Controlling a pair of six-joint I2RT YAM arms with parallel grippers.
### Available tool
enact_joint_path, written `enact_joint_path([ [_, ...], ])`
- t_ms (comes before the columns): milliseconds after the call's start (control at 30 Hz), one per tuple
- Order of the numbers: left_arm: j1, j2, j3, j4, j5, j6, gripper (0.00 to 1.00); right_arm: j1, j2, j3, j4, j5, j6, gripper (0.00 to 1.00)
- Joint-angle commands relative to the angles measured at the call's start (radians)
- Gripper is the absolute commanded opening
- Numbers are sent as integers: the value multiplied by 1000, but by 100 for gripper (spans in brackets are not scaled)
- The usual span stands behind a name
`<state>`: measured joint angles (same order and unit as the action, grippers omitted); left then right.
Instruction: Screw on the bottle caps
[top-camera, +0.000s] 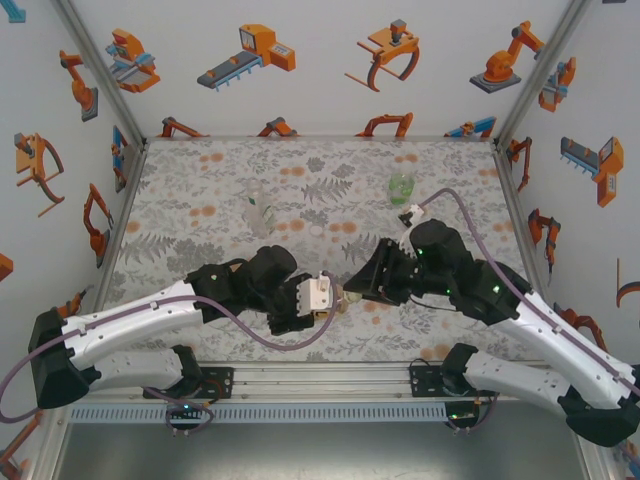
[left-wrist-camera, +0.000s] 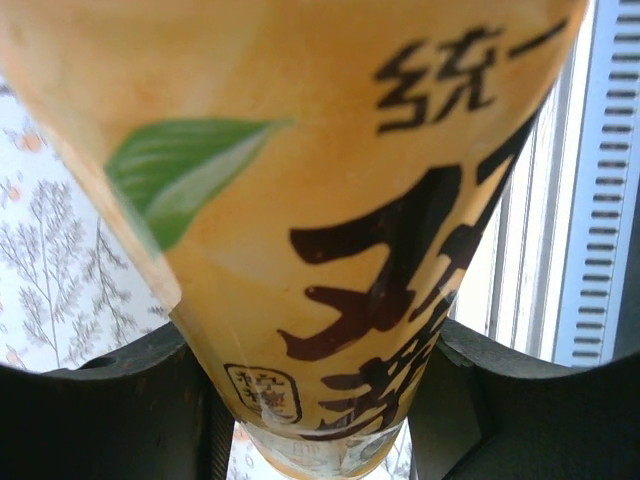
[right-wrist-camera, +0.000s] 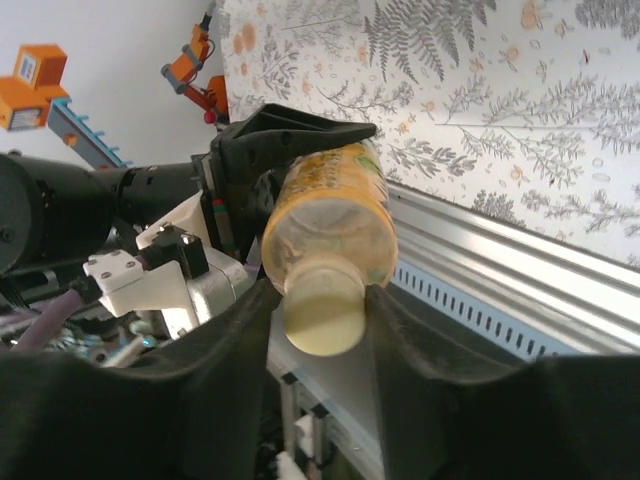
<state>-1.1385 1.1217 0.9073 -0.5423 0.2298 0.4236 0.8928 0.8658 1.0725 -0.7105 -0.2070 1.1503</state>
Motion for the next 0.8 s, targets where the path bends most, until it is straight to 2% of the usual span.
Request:
enact_joint_path([
  [0,-7,-7,27,73,50,24,0,5,-16,67,22,26,-178,50],
  [100,-6,-8,30,68,54,24,0,5,-25,85,18,28,-254,54],
  [267,-7,-7,33,63,61,24,0,4,-14,132,-26,35,-420,54],
  [400,-7,-12,30,56,69,24,0,5,-6,175,-56,19,-629,53],
  [567,-7,-23,29,47,76,28,0,5,-21,201,-56,-101,-952,51],
  [767,-7,-29,21,47,78,26,0,5,-46,161,-34,-338,-1323,53],
])
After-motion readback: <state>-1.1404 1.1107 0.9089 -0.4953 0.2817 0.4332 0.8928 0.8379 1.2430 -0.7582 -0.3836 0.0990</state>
